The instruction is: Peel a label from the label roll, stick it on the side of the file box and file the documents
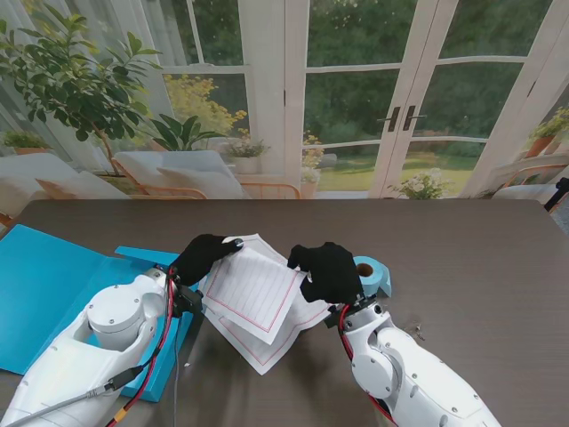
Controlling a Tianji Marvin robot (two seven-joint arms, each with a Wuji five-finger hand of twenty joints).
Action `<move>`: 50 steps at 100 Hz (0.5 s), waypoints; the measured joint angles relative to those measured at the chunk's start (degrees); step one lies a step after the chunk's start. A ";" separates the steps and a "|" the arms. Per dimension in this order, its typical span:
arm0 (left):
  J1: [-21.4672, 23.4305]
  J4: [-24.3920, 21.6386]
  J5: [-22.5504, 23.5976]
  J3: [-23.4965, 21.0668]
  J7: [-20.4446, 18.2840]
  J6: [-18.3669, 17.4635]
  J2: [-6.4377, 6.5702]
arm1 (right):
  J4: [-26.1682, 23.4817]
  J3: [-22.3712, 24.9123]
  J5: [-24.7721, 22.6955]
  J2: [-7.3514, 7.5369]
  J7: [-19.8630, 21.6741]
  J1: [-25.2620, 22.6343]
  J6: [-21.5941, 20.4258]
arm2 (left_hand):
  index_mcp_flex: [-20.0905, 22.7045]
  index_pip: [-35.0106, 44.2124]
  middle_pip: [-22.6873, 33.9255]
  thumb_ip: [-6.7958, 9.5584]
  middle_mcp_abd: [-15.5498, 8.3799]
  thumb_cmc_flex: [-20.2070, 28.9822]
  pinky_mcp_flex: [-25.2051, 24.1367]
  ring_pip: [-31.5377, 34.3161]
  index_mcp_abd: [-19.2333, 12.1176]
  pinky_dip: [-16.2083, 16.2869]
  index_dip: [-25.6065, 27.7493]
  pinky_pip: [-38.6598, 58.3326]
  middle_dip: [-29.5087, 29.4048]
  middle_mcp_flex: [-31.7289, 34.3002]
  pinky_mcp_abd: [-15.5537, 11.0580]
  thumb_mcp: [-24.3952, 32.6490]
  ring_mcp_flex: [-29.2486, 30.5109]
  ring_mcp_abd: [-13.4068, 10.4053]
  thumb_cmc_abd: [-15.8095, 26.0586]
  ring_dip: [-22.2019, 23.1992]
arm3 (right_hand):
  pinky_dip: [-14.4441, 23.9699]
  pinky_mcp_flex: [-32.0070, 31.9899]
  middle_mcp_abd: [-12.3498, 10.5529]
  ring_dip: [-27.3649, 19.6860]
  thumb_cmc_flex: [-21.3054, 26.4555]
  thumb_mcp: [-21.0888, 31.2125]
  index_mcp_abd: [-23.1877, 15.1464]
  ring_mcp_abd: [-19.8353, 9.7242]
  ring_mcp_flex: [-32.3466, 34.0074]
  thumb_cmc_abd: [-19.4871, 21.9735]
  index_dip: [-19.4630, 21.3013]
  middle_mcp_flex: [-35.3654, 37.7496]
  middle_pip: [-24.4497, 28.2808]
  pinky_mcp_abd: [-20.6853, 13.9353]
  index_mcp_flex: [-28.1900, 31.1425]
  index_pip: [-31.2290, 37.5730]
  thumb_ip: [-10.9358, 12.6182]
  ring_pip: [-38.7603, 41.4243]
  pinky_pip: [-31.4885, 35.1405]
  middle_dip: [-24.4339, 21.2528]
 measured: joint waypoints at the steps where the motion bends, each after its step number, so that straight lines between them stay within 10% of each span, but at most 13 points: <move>1: 0.06 -0.02 -0.12 -0.02 0.08 -0.07 -0.03 | 0.03 0.00 0.00 0.01 0.02 0.02 0.04 | -0.01 0.57 0.07 0.00 -0.02 0.00 0.17 0.33 0.00 0.00 -0.04 0.22 0.01 0.03 0.00 0.58 0.05 -0.05 -0.08 -0.05 | 0.00 0.00 0.00 -0.06 0.00 0.00 0.08 0.02 0.00 -0.70 0.58 -0.14 0.00 0.20 -0.39 0.18 0.00 -0.26 0.00 -0.02; 36: 1.54 -0.89 -2.22 -0.11 1.30 -1.74 -0.43 | 0.30 0.20 1.49 0.12 3.42 -0.11 3.22 | -0.09 9.78 -3.47 0.00 -0.96 -3.86 3.06 -2.78 -0.43 -2.12 -2.11 0.46 -3.96 4.28 1.50 18.68 3.37 0.00 -7.86 -4.09 | 0.01 0.00 0.98 -0.67 -5.58 0.02 6.00 1.54 -1.24 -0.71 4.43 -8.26 2.42 1.78 -5.75 -3.94 2.03 -5.18 0.01 -2.33; 50: 1.95 -1.25 -2.82 0.32 2.84 -2.95 -0.62 | -0.75 0.88 1.83 0.30 6.73 -0.70 6.06 | -0.18 10.68 -9.00 0.00 -1.20 -5.15 4.69 -9.22 -0.77 -3.73 -2.02 0.45 -9.73 5.07 2.29 22.99 4.75 0.06 -9.71 -8.02 | 0.01 0.00 1.34 -0.69 -8.38 0.02 8.32 2.32 -4.26 1.59 13.77 -11.91 3.87 2.30 -7.00 -10.74 7.09 -5.26 0.01 -2.92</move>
